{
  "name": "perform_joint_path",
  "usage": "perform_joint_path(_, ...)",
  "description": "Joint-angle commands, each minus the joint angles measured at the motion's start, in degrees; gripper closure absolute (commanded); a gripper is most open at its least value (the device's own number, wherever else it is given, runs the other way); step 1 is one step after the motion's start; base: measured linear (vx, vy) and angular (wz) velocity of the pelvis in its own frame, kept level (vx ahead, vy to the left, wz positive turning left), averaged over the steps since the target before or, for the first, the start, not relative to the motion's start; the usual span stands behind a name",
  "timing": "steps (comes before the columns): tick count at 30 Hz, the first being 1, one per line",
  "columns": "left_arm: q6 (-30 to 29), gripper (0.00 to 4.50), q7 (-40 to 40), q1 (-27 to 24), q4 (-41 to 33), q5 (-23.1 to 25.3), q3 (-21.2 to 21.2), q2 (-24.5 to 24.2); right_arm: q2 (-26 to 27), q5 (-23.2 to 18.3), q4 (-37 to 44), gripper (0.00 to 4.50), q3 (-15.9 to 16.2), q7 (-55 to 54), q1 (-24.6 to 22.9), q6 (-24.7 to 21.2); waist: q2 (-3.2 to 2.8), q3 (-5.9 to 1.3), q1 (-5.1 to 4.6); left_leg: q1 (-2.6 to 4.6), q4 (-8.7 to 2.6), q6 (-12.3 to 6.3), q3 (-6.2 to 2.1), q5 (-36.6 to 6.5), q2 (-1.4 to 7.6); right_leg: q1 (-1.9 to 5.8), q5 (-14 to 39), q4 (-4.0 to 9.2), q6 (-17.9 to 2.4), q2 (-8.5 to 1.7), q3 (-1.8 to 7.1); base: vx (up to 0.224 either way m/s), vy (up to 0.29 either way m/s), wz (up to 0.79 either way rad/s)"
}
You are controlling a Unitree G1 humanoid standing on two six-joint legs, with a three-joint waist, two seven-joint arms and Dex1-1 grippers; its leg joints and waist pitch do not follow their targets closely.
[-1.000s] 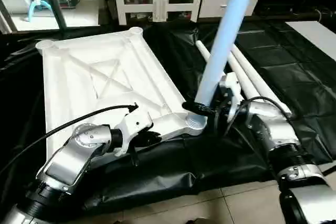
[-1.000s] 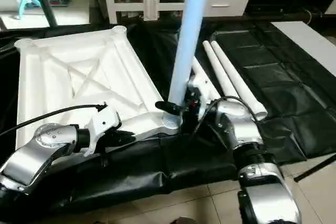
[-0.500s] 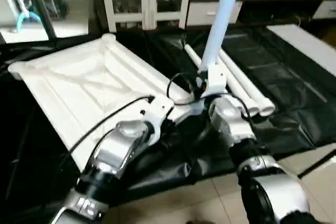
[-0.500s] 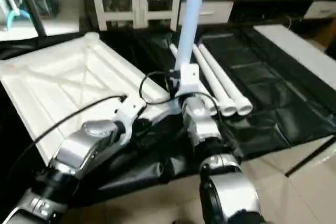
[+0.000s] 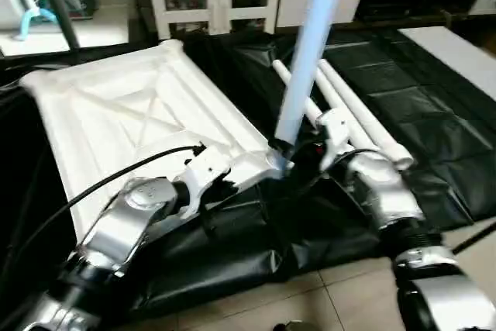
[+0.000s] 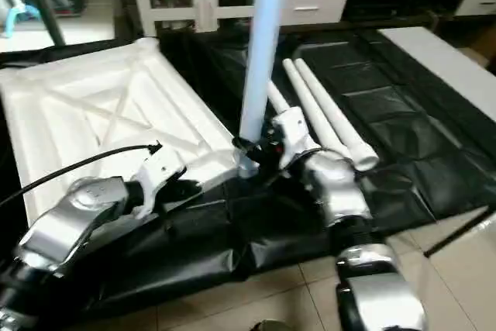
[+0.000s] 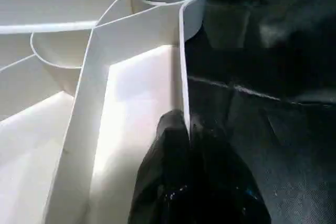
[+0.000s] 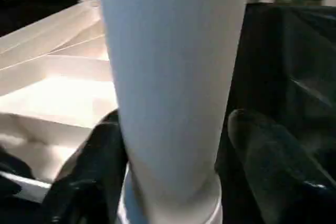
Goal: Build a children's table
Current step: Rotate leg to tighten
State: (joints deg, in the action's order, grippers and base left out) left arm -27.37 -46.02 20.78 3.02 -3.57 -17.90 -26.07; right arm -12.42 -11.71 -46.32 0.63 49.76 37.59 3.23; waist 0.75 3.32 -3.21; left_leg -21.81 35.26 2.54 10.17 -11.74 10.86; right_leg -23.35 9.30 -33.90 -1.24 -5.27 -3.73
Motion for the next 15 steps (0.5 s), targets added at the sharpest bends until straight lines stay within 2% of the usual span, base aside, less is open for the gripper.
perform_joint_path(1, 0.7, 4.50, -5.8, -1.9, -2.0, -1.2, -2.3, -2.7, -4.5, -1.7, 2.7, 1.25, -0.6, 7.0, -0.7, -0.8, -0.77, -4.50, 0.55, 0.69, -4.21, -6.08, -0.30, -5.0, 2.32, 2.98, 1.1, 1.95, -16.8, -2.57, 2.21, 0.055, -0.031, 0.00)
perform_joint_path(3, 1.9, 4.50, -7.6, -2.4, -2.2, -1.8, -2.6, -4.0, -6.3, -2.4, 2.1, 1.25, -1.4, 10.2, -0.6, -0.5, -0.93, -4.56, 1.03, 0.80, -3.86, -7.91, -0.07, -1.6, 2.18, 2.76, -3.6, 1.43, -18.1, -2.34, 2.15, 0.025, -0.010, 0.00)
perform_joint_path(4, 2.2, 4.50, -8.1, -2.6, -2.3, -2.1, -2.8, -4.2, -6.8, -2.7, 1.9, 1.25, -1.7, 11.1, -0.5, -0.5, -0.93, -4.70, 1.36, 0.81, -3.69, -8.67, -0.03, -0.3, 2.18, 2.90, -4.8, 1.20, -18.5, -2.37, 2.14, 0.000, 0.000, 0.00)
perform_joint_path(6, 2.6, 4.50, -8.6, -2.8, -2.3, -2.2, -2.8, -4.3, -7.2, -3.1, 1.9, 1.25, -1.8, 11.8, -0.6, -0.6, -0.87, -4.65, 1.91, 0.96, -3.67, -9.04, 0.03, 0.6, 2.29, 2.82, -4.8, 1.16, -18.6, -2.33, 2.11, 0.000, 0.000, 0.00)
perform_joint_path(8, 3.1, 4.50, -9.0, -3.0, -2.2, -2.0, -2.7, -4.1, -7.2, -3.9, 2.3, 1.38, -1.6, 13.3, -0.8, -1.5, -0.78, -4.48, 2.13, 1.16, -3.87, -8.18, 0.13, -1.4, 2.35, 2.73, -1.7, 1.46, -18.4, -2.29, 2.11, 0.000, 0.000, 0.00)
perform_joint_path(11, 3.1, 4.50, -8.8, -2.9, -2.1, -1.9, -3.0, -3.7, -6.7, -4.3, 2.0, 1.55, -1.7, 14.7, -0.9, -2.8, -0.69, -4.18, 2.17, 1.25, -4.30, -5.36, 0.12, -6.6, 2.51, 2.68, 4.2, 1.91, -17.2, -2.29, 2.19, 0.000, 0.000, 0.00)
perform_joint_path(12, 3.1, 4.50, -8.7, -2.8, -2.1, -2.0, -3.1, -3.6, -6.6, -4.2, 1.6, 1.63, -1.5, 15.2, -0.8, -2.8, -0.51, -4.10, 2.10, 1.26, -4.41, -3.91, 0.11, -9.0, 2.50, 2.59, 6.8, 2.10, -16.5, -2.31, 2.29, 0.000, 0.000, 0.00)
perform_joint_path(13, 3.1, 4.50, -8.7, -2.7, -2.1, -2.1, -3.2, -3.5, -6.5, -4.1, 1.2, 1.85, -1.5, 15.4, -0.7, -2.8, -0.29, -4.09, 2.05, 1.21, -4.39, -3.67, 0.14, -9.4, 2.49, 2.56, 7.4, 2.16, -16.2, -2.34, 2.34, 0.000, 0.000, 0.00)
perform_joint_path(15, 3.2, 4.50, -8.5, -2.5, -2.0, -2.1, -3.3, -3.2, -6.5, -4.0, 0.6, 1.92, -1.5, 15.4, -0.5, -2.9, -0.06, -4.03, 2.05, 1.25, -4.36, -3.12, 0.24, -10.1, 2.47, 2.42, 9.6, 2.38, -15.6, -2.41, 2.46, 0.000, 0.000, 0.00)
